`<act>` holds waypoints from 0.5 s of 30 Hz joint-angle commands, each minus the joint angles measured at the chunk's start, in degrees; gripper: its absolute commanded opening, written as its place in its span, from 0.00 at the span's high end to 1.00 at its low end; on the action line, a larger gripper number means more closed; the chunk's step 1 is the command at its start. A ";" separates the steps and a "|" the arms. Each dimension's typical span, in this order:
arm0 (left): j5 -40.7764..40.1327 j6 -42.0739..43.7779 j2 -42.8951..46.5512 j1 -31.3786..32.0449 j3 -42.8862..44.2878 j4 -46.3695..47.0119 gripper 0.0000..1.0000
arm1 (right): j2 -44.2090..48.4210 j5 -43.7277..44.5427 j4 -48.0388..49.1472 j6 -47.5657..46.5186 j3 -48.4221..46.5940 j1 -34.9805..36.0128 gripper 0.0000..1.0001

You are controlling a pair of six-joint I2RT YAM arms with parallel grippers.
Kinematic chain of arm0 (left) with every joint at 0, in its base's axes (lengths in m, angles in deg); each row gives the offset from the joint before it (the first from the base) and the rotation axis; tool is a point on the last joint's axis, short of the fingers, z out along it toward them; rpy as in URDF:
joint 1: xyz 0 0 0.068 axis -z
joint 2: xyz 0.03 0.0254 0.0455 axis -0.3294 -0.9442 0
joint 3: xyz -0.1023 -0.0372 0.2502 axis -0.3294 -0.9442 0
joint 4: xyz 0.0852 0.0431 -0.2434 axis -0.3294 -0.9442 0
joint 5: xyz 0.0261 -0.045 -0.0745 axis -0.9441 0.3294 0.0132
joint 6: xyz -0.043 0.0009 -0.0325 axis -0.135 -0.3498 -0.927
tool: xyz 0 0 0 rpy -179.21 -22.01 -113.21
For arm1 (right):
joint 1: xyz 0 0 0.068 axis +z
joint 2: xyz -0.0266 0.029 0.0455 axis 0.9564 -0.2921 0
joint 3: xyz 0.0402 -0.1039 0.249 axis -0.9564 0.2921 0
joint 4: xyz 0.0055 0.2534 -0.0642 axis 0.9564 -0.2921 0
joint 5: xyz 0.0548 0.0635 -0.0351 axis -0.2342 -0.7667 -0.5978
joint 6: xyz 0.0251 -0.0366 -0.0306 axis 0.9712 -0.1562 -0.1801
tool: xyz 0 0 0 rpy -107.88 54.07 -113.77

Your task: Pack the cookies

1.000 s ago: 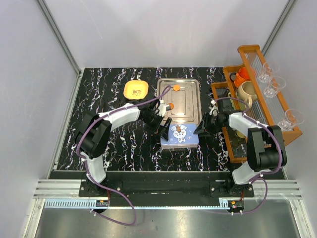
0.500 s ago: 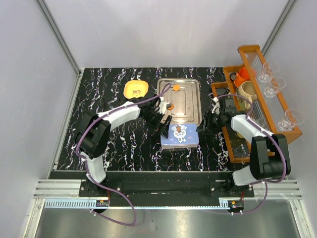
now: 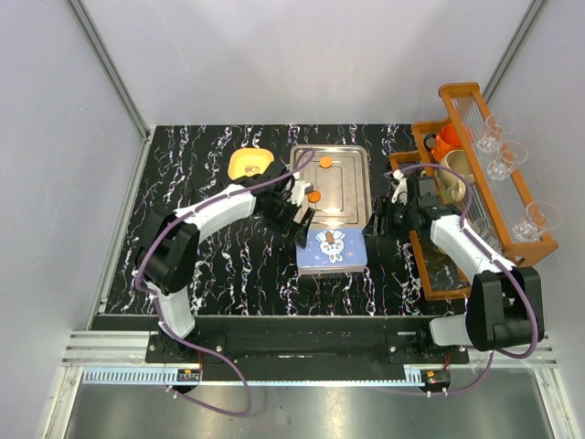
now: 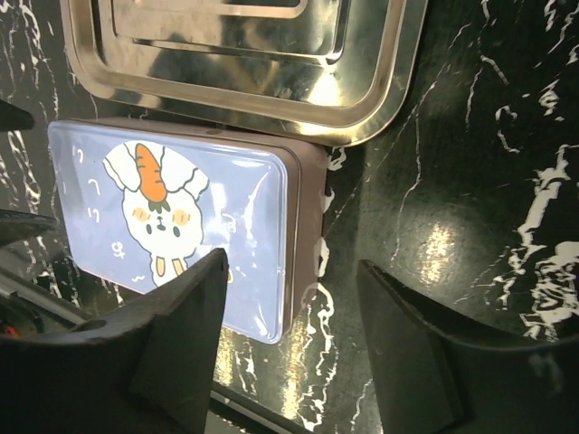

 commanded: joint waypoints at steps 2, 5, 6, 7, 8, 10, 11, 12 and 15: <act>-4.21 1.13 5.49 -2.11 2.66 -0.12 0.01 | 2.93 4.22 -0.17 -5.21 -3.54 0.80 0.30; -5.80 0.96 6.72 -3.08 2.13 0.05 0.01 | 4.43 5.89 0.53 -7.49 -3.19 1.24 0.21; -5.89 0.87 7.07 -3.34 1.96 0.05 0.01 | 4.69 6.59 0.97 -8.11 -3.10 1.42 0.18; -6.15 0.78 7.77 -3.78 1.87 0.23 0.01 | 5.30 7.03 1.15 -8.64 -3.10 1.59 0.13; -6.42 0.70 8.30 -4.13 1.69 1.10 0.01 | 5.48 7.47 1.32 -9.60 -3.19 1.59 0.10; -7.21 0.26 10.14 -4.92 0.73 2.33 0.01 | 5.57 8.26 1.59 -10.22 -3.80 1.86 0.04; -8.34 0.26 10.68 -5.19 0.72 3.21 0.01 | 5.49 8.44 1.59 -10.75 -4.07 1.86 0.03; -9.05 0.34 11.12 -5.36 0.72 3.65 0.01 | 5.49 8.79 1.50 -10.93 -4.77 1.94 0.01; -10.28 0.43 12.61 -6.51 1.42 4.27 0.01 | 5.05 8.88 1.32 -11.89 -6.00 1.95 0.00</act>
